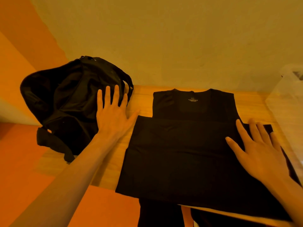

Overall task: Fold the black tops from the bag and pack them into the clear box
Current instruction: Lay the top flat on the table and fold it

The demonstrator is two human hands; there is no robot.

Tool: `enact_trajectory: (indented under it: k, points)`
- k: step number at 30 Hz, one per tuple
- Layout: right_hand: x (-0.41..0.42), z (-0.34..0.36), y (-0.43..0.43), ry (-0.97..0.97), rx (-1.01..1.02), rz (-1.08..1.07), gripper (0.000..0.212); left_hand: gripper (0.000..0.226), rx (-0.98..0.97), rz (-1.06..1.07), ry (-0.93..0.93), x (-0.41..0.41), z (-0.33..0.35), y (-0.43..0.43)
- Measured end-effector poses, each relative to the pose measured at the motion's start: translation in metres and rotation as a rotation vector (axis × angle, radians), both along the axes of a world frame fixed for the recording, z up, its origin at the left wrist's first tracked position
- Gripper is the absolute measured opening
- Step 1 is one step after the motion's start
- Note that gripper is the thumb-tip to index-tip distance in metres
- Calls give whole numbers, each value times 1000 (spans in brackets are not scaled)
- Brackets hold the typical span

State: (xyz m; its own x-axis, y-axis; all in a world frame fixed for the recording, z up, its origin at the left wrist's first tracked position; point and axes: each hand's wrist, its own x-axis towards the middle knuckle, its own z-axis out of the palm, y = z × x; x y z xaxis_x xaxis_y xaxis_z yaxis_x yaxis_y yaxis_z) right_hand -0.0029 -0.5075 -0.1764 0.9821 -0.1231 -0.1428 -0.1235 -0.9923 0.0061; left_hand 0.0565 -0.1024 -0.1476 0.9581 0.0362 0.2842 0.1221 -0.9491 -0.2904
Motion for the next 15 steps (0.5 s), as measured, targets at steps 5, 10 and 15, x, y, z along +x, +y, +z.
enact_trajectory:
  k: [5, 10, 15]
  points:
    - [-7, 15, 10, -33, -35, 3, 81, 84, -254, -188, 126, -40, 9, -67]
    - [-7, 18, 38, -21, -16, 112, 80, 86, -317, -214, 342, -77, -21, -116]
    - [-10, 3, 15, -2, -2, -50, 86, 91, -313, -105, 352, -79, -34, -107]
